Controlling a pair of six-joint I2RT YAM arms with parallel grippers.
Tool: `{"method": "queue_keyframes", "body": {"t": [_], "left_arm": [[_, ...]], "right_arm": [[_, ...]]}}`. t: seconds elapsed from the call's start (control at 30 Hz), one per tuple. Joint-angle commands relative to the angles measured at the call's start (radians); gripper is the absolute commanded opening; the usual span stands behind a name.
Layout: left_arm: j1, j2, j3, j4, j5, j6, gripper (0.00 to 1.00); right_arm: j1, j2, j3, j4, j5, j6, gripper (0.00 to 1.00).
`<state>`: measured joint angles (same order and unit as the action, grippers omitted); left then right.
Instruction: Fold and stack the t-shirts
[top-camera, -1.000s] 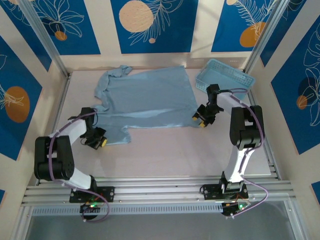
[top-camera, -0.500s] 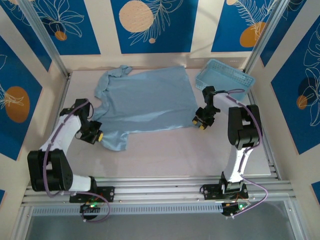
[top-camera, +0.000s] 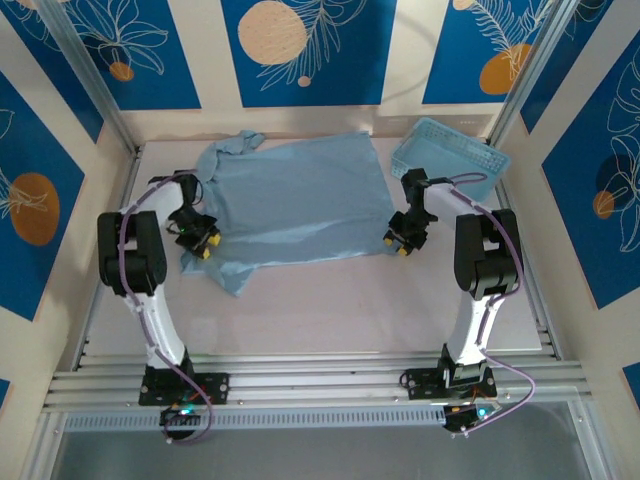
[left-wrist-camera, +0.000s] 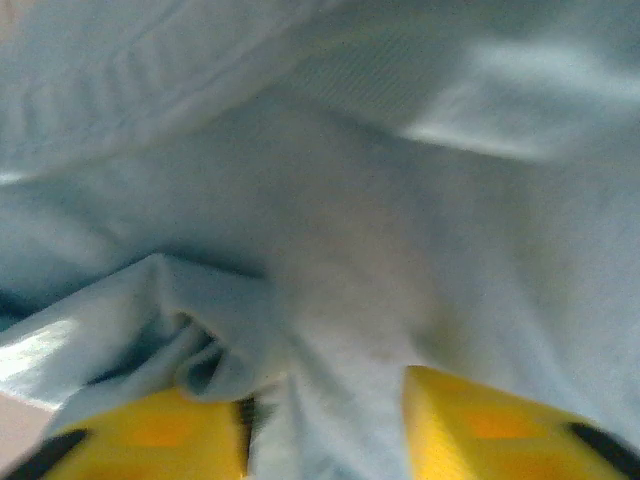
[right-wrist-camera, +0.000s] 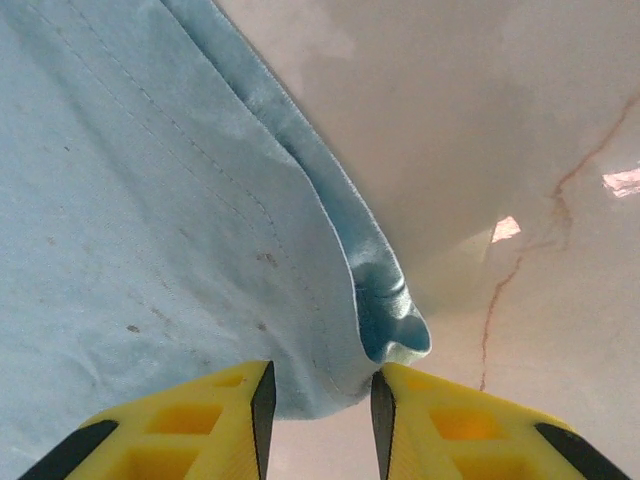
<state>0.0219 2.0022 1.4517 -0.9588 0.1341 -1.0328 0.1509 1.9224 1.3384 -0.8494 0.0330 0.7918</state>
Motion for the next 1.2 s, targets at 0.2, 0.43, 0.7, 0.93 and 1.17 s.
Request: {"method": "queue_keyframes", "body": {"t": [0.2, 0.43, 0.7, 0.93, 1.17], "left_arm": [[-0.039, -0.404, -0.276, 0.026, -0.074, 0.077, 0.64], [-0.032, -0.387, -0.419, 0.151, 0.028, 0.016, 0.59], [-0.044, -0.351, -0.45, 0.105, 0.012, -0.026, 0.49], [-0.081, -0.352, -0.508, 0.171, 0.051, -0.079, 0.11], [-0.163, -0.493, -0.519, 0.01, 0.039, -0.234, 0.0]], "right_arm": [[0.011, -0.109, -0.046, -0.033, 0.033, -0.012, 0.34], [0.029, -0.121, -0.051, -0.03, 0.015, -0.022, 0.34], [0.033, -0.15, -0.075, -0.021, 0.007, -0.011, 0.34], [0.028, -0.147, -0.075, -0.016, 0.001, -0.015, 0.34], [0.02, -0.141, -0.068, -0.012, -0.001, -0.023, 0.34]]}}
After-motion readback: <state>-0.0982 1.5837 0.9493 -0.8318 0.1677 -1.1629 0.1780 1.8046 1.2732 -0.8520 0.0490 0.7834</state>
